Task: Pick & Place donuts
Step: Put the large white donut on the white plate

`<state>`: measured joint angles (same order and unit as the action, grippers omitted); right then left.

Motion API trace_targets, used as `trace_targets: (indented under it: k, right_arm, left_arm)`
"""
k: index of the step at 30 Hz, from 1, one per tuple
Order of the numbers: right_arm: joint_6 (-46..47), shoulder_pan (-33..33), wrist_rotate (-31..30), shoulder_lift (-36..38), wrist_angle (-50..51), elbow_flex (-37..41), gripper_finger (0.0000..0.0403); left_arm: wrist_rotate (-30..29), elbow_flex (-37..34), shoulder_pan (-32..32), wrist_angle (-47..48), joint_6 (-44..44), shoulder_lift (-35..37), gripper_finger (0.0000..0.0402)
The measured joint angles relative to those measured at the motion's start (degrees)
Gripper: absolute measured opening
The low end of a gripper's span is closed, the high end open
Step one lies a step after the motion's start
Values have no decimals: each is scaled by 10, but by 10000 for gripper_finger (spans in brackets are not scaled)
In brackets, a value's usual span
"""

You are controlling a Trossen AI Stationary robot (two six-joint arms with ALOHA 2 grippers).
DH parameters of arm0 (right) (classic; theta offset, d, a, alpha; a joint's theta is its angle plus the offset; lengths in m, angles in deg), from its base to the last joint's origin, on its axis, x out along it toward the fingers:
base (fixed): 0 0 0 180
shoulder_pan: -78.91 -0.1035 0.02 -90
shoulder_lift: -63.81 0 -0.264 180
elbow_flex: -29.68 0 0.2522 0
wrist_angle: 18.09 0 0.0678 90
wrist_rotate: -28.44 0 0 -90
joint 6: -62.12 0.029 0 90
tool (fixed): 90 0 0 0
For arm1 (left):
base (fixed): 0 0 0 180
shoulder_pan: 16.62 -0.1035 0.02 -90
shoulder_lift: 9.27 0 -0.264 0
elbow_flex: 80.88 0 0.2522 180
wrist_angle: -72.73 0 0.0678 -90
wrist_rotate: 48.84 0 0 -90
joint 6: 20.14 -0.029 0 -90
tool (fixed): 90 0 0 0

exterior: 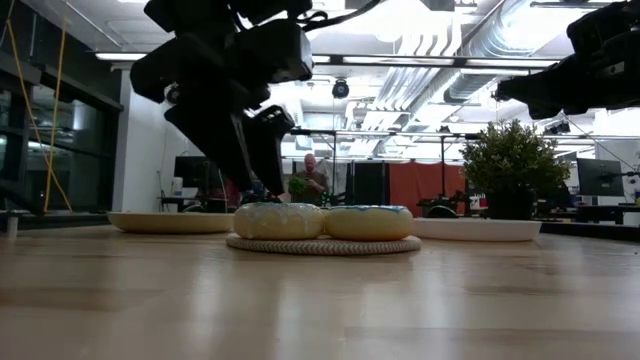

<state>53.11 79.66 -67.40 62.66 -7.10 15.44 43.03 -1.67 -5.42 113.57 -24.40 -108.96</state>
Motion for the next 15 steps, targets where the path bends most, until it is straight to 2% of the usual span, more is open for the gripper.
trace_targets:
  k: [15]
  right_arm:
    - [0, 0, 0, 0, -1, 0, 0]
  left_arm:
    - [-11, -1, 0, -24, -6, -39, 287]
